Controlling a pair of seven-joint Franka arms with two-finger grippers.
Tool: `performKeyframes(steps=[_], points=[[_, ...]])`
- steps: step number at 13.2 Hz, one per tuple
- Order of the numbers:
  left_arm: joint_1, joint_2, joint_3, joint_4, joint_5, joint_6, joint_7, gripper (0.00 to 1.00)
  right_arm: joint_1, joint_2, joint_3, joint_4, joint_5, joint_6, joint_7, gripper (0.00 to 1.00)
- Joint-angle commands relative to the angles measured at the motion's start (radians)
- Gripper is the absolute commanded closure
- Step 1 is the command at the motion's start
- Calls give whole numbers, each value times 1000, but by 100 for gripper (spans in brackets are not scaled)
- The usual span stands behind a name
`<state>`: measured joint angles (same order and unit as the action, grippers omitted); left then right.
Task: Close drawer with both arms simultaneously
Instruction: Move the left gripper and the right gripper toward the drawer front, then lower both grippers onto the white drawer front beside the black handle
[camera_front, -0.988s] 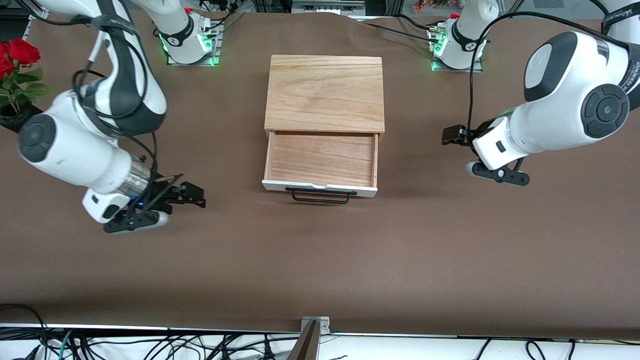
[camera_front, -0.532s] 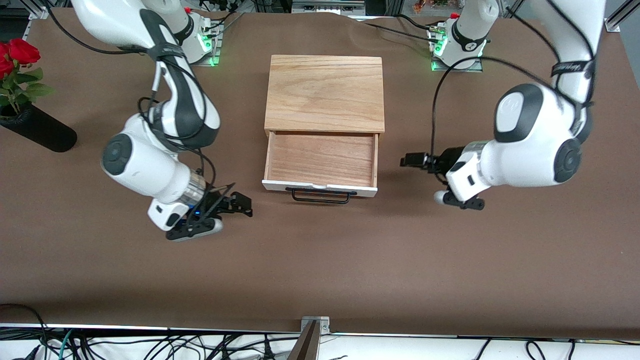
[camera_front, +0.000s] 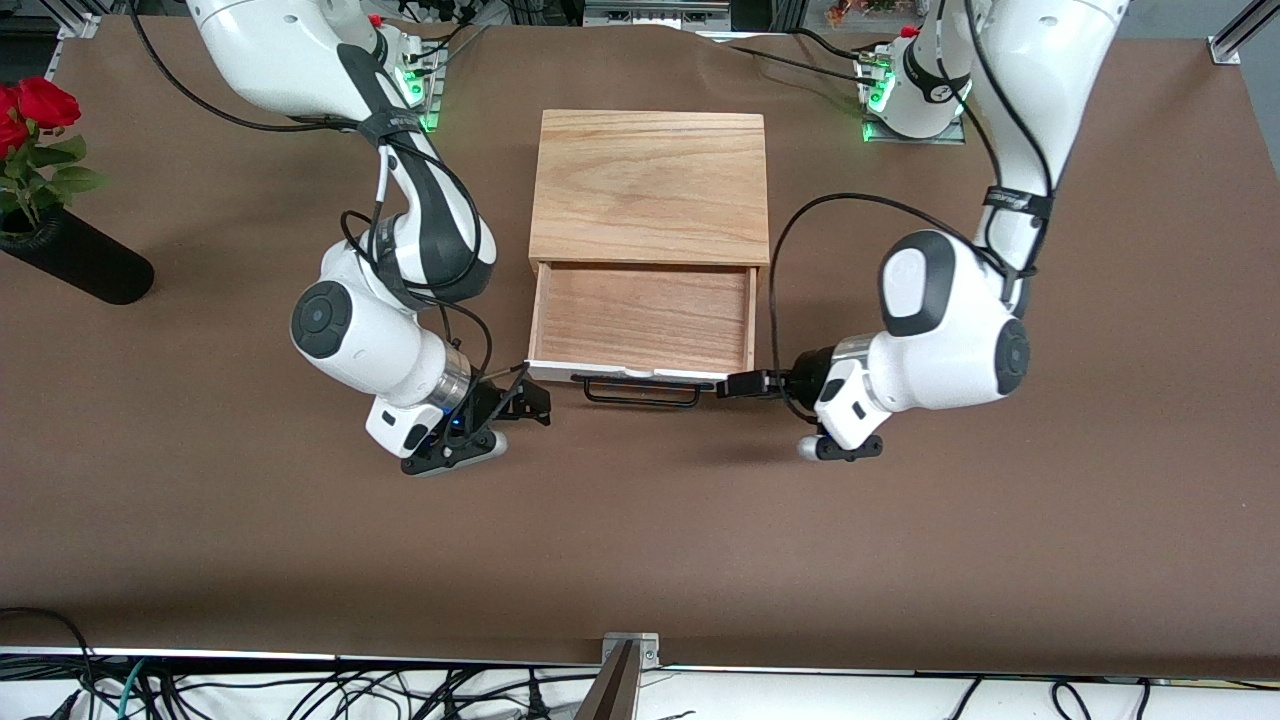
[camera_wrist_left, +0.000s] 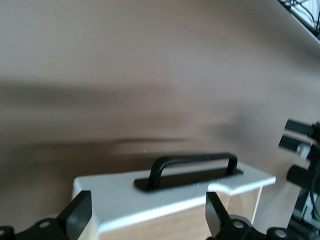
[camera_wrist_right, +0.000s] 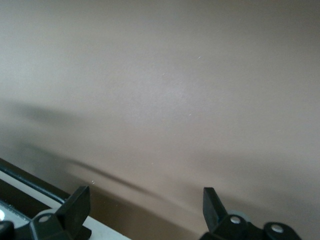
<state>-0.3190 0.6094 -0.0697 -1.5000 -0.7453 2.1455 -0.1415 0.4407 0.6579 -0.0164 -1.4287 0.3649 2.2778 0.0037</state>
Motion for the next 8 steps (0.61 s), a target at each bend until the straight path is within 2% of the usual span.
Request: performKeyframes(steps=[1, 4, 6, 8], points=[[-44, 35, 15, 35, -13, 57, -58, 0, 4, 29, 18, 25, 20, 6, -1, 0], [-106, 43, 41, 32, 15, 114, -67, 0, 13, 32, 24, 24, 20, -6, -5, 0], [-109, 43, 41, 32, 81, 119, -58, 0, 27, 31, 26, 22, 20, -39, -5, 0], [-100, 43, 41, 30, 87, 116, -43, 0, 36, 31, 29, 22, 22, -85, -5, 0]])
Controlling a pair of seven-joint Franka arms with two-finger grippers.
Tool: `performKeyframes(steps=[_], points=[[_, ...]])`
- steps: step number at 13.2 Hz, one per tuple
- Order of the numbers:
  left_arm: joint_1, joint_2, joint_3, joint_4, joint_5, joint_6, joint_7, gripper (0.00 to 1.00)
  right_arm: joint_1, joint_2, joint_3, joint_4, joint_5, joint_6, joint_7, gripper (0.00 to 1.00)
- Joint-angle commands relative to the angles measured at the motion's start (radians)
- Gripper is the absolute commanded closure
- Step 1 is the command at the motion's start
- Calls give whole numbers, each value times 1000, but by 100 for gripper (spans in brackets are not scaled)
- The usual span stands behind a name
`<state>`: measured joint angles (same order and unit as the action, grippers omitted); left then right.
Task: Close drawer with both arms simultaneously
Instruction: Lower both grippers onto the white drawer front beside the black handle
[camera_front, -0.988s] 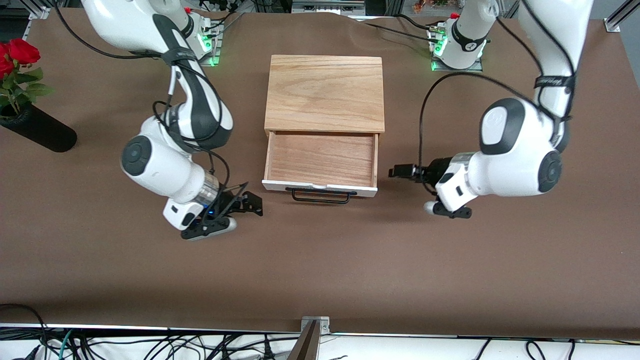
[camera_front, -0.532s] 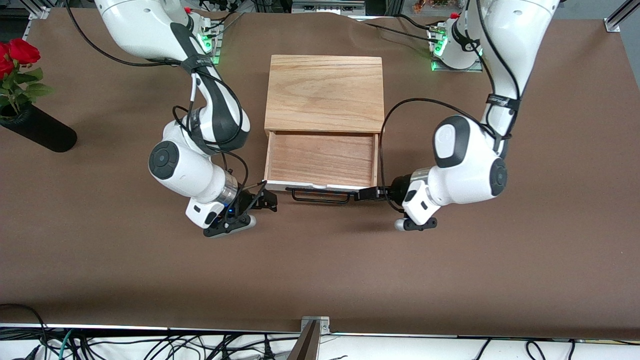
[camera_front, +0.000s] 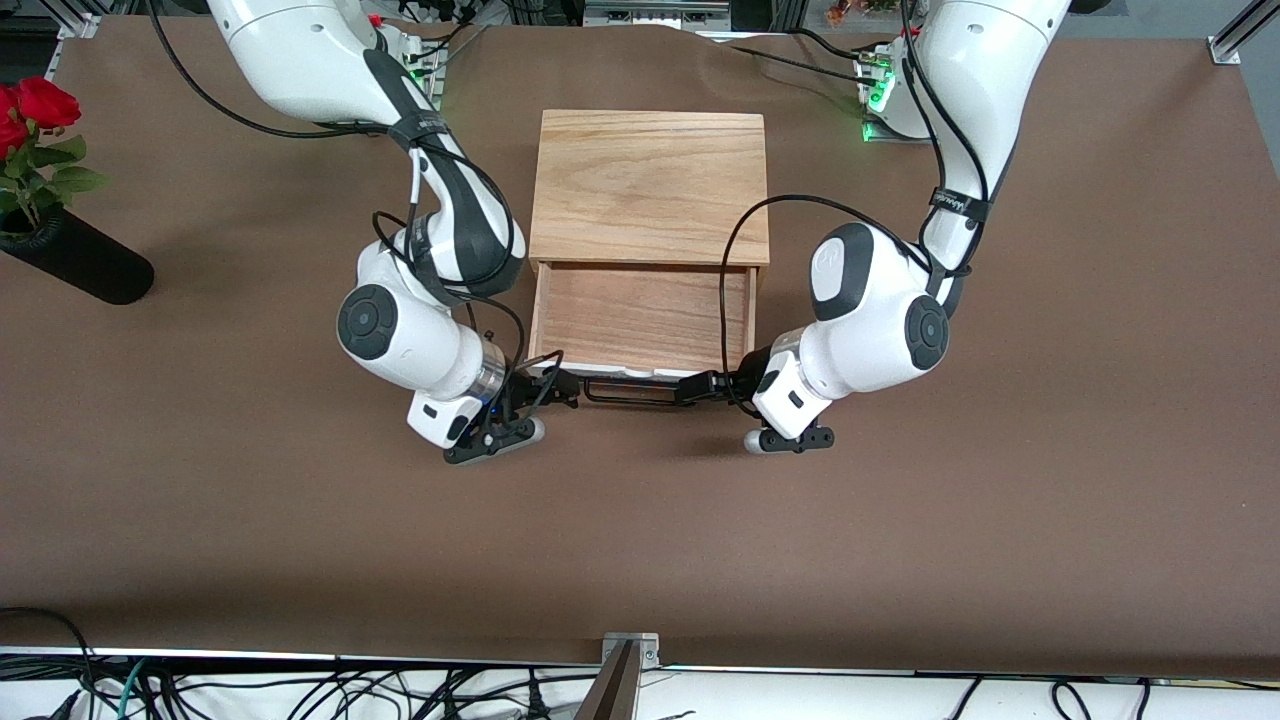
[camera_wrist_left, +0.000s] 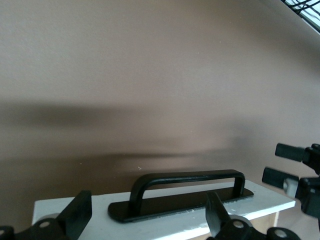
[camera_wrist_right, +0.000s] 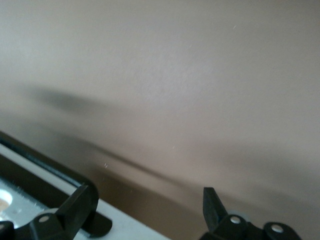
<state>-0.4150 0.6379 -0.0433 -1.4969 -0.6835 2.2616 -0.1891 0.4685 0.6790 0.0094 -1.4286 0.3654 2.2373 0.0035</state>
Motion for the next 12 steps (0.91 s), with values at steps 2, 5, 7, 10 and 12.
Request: performKeyframes(steps=[2, 5, 7, 10, 12], points=[[-1, 13, 14, 17, 25, -4, 13, 0, 19, 8, 8, 22, 21, -80, -5, 0], [-8, 19, 16, 12, 27, 0, 14, 0, 22, 8, 8, 20, 20, -100, -5, 0], [-13, 20, 16, 3, 77, 0, 14, 0, 22, 8, 9, 19, 20, -102, -5, 0], [-19, 17, 5, -34, 96, -14, 10, 0, 22, 8, 8, 20, 20, -122, -7, 0], [-28, 14, 6, -37, 96, -60, 7, 0, 22, 8, 9, 20, 20, -127, -7, 0]])
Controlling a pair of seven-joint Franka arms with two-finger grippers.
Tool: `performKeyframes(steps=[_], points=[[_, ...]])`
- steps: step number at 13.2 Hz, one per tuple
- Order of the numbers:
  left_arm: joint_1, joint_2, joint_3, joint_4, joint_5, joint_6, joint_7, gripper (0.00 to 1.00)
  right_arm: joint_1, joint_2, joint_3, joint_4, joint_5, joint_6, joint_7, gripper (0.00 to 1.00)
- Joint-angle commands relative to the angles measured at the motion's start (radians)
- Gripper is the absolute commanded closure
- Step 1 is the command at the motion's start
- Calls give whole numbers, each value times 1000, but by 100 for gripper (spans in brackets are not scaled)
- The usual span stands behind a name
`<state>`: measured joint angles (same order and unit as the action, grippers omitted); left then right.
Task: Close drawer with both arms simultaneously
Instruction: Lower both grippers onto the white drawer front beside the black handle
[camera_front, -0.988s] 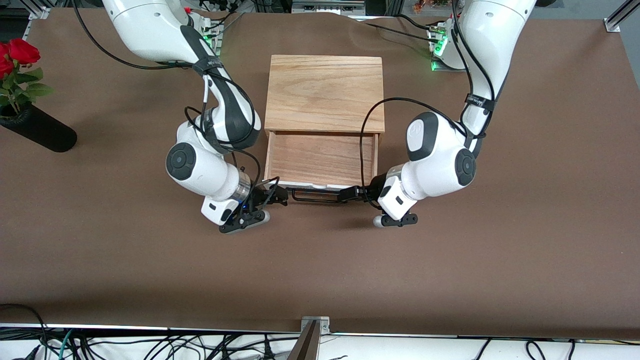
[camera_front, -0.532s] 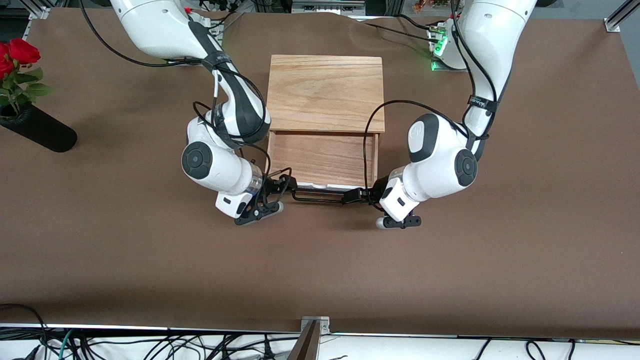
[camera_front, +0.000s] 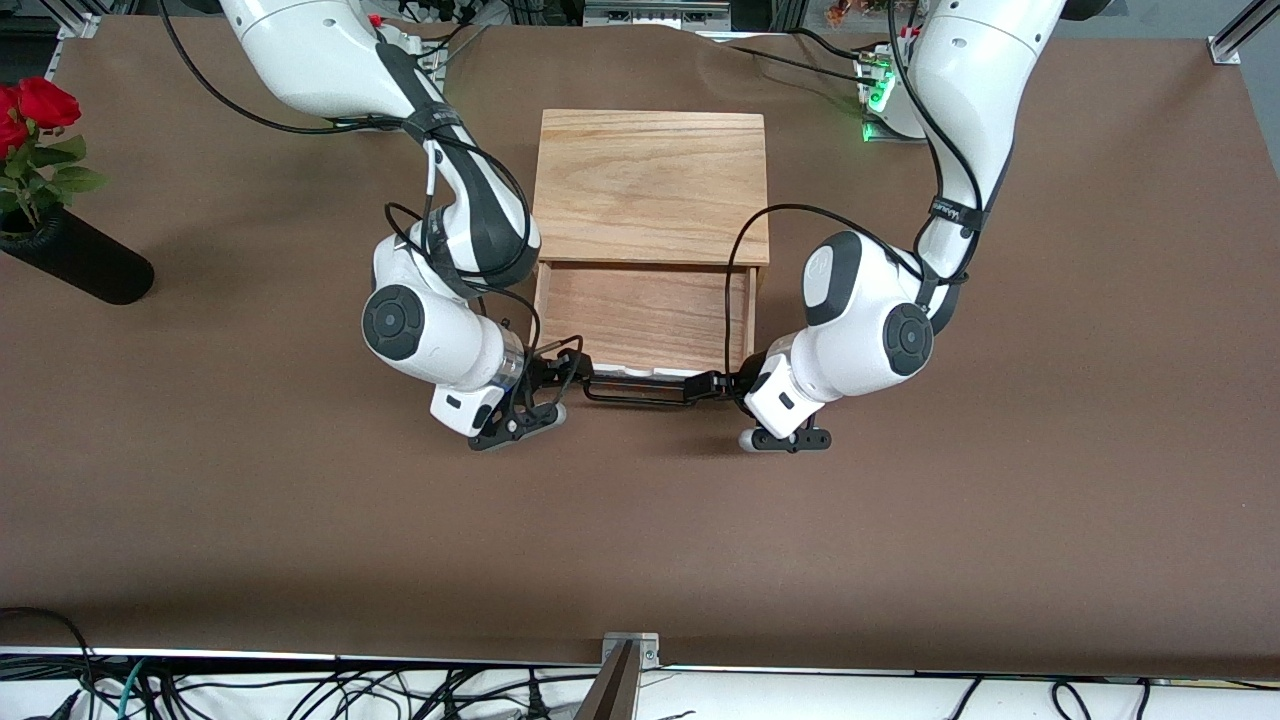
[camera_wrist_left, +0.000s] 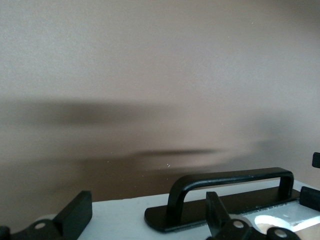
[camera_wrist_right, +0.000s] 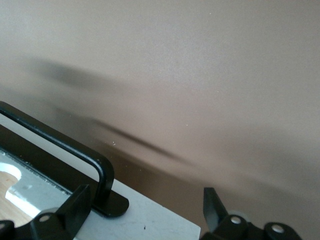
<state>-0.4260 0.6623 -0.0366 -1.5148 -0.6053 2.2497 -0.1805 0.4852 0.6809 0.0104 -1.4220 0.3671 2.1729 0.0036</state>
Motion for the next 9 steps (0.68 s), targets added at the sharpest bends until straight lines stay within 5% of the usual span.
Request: performKeyframes(steps=[1, 9], points=[[-17, -12, 0, -19, 18, -73, -2, 0, 6, 6, 8, 14, 18, -70, -7, 0], [-39, -27, 1, -16, 18, -246, -7, 0, 16, 0, 37, 15, 18, -169, -7, 0]])
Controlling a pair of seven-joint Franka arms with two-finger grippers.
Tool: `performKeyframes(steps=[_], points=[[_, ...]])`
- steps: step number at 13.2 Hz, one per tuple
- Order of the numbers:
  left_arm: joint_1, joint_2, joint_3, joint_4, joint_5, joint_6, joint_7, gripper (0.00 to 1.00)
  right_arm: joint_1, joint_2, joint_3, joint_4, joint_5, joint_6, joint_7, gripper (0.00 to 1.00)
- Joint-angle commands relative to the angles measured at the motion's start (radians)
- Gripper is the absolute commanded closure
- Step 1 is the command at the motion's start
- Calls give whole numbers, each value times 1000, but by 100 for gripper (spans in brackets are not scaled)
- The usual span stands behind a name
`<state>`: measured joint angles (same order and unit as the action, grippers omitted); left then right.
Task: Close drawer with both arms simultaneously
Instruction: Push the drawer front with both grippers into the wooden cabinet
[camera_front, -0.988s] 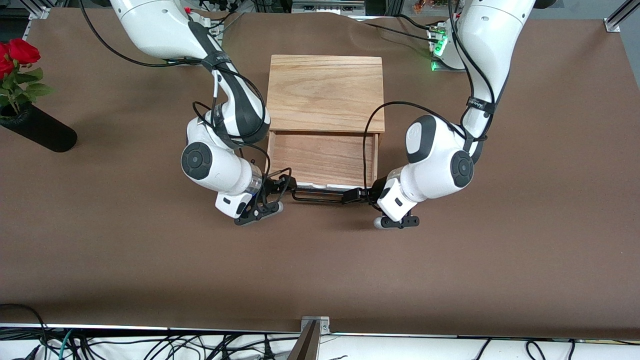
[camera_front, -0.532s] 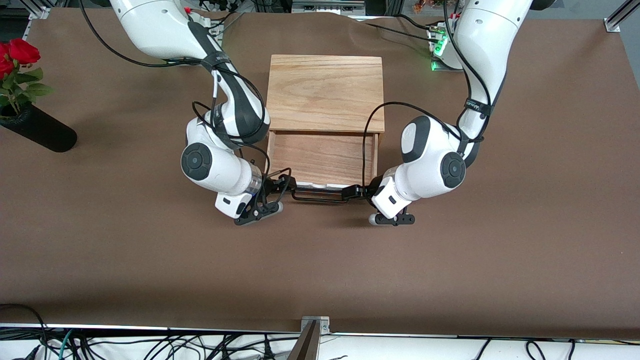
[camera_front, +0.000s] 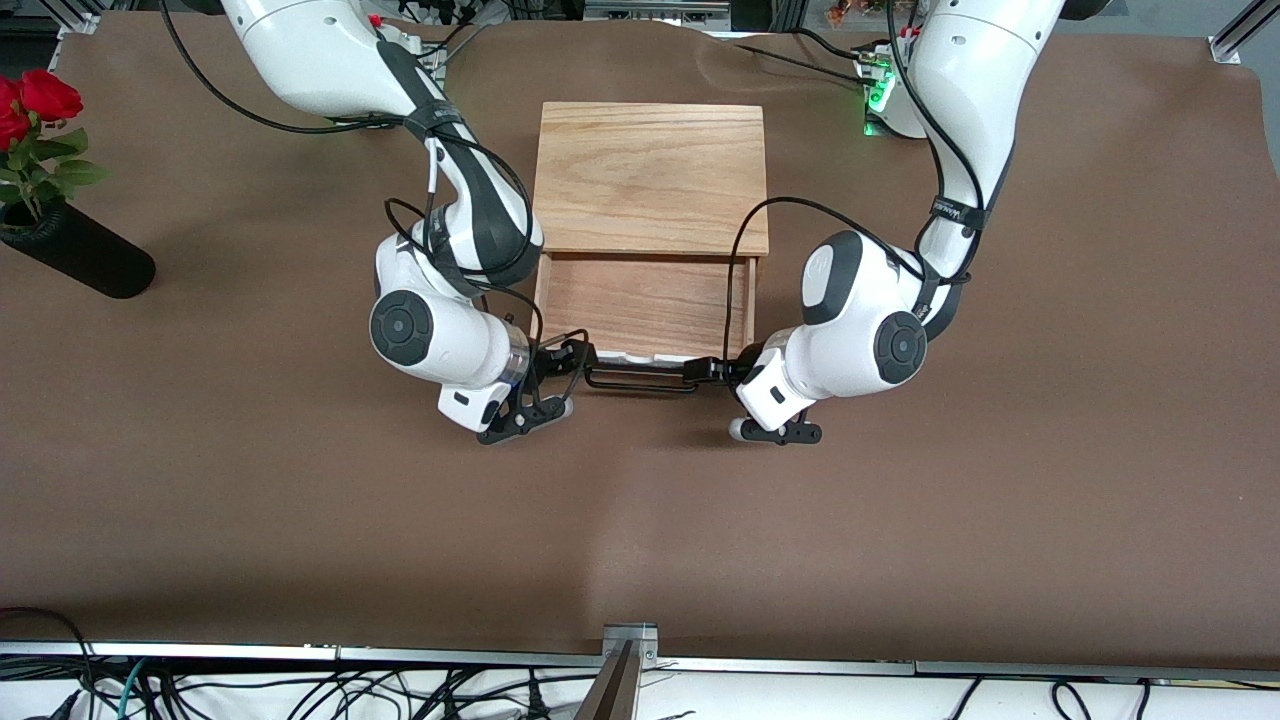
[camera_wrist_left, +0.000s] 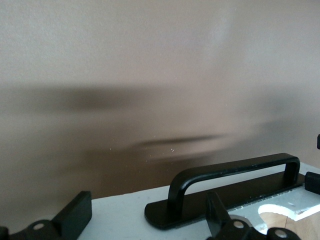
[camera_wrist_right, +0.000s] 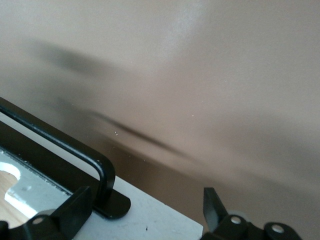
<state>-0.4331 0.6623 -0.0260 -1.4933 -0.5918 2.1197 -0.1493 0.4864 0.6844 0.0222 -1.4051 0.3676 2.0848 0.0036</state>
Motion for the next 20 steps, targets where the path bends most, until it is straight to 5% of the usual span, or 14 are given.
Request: performKeyframes(steps=[1, 10, 20], points=[[-30, -27, -5, -29, 4, -127, -38, 0, 15, -3, 25, -2, 17, -86, -7, 0], [-30, -70, -5, -32, 6, -314, -79, 0, 17, -8, 38, 0, 17, -95, -7, 0], [-30, -84, -3, -39, 9, -490, -81, 0, 17, -3, 61, -3, 17, -252, -7, 0]])
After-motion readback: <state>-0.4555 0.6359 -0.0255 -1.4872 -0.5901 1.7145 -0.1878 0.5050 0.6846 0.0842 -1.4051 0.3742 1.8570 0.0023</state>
